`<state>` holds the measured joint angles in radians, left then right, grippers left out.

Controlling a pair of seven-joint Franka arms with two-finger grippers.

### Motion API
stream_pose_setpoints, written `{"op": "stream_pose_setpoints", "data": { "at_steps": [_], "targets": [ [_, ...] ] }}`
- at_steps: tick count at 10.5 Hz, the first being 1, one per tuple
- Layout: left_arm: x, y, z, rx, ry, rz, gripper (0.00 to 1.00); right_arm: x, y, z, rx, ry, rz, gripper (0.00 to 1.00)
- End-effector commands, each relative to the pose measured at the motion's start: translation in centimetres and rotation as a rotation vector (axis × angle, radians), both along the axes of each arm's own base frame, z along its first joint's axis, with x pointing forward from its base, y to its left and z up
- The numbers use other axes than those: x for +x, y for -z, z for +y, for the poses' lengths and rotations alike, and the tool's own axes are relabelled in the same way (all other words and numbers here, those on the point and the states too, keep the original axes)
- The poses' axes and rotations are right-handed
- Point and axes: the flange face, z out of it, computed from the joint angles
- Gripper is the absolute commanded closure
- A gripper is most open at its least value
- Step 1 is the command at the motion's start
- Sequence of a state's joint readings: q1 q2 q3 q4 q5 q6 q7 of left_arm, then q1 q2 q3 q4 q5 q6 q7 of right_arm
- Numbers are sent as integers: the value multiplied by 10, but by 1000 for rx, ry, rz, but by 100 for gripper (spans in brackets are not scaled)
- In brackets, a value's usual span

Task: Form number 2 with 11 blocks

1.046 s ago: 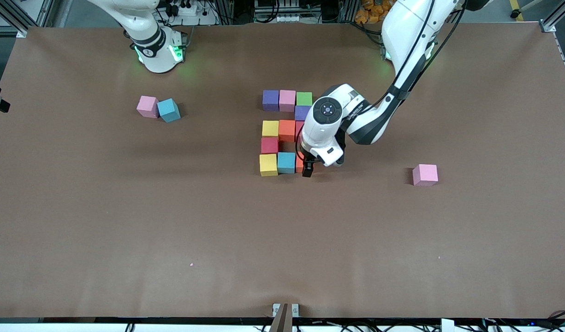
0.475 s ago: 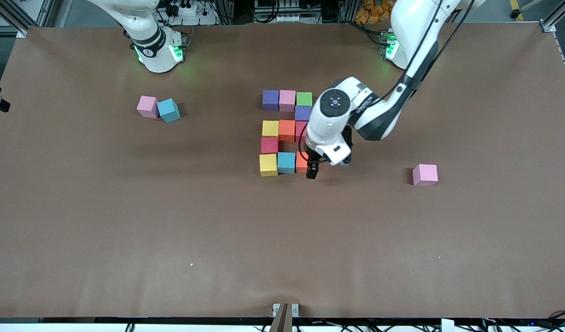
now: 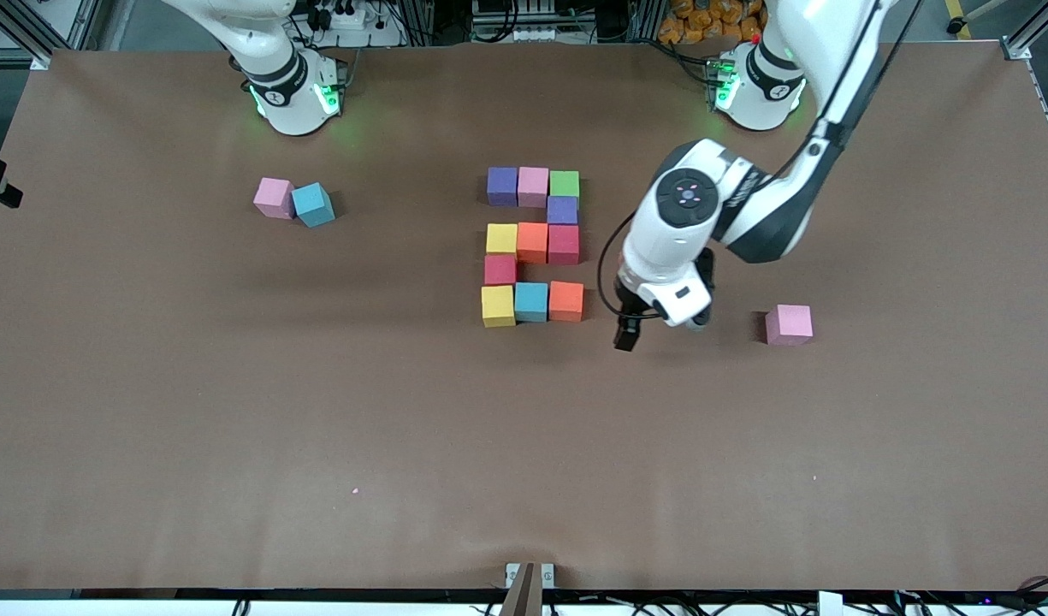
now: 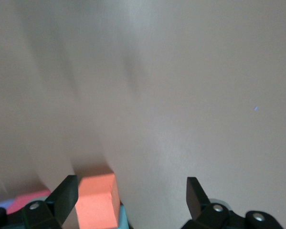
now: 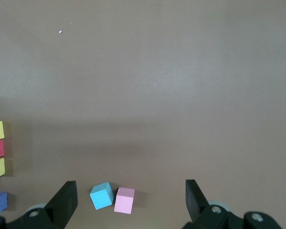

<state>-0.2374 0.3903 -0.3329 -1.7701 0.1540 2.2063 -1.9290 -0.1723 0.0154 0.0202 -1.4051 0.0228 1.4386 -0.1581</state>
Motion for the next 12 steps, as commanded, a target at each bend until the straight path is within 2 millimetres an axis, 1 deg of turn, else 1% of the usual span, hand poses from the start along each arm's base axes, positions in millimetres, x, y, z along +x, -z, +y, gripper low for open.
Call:
{"op": "stream_pose_setpoints", "data": {
  "at_steps": [1, 2, 4, 6, 9, 10, 11, 12],
  "targets": [
    [5, -41, 44, 45, 121, 6, 0, -2, -6, 1, 5, -1, -1, 0],
    [12, -62, 62, 37, 197, 7, 0, -2, -6, 1, 5, -1, -1, 0],
    [39, -99, 111, 12, 296, 14, 0, -2, -6, -2, 3, 5, -2, 0],
    [53, -126, 153, -9, 424, 43, 0, -3, -6, -2, 3, 5, -1, 0],
    [61, -147, 211, -4, 616, 81, 0, -3, -6, -4, 2, 10, -1, 0],
    [61, -160, 223, 1, 678, 80, 0, -3, -6, -4, 2, 8, -1, 0],
    [58, -175, 241, -3, 785, 100, 0, -3, -6, -4, 2, 8, -1, 0],
    [56, -193, 254, -9, 911, 104, 0, -3, -6, -4, 2, 10, -1, 0]
  ]
}}
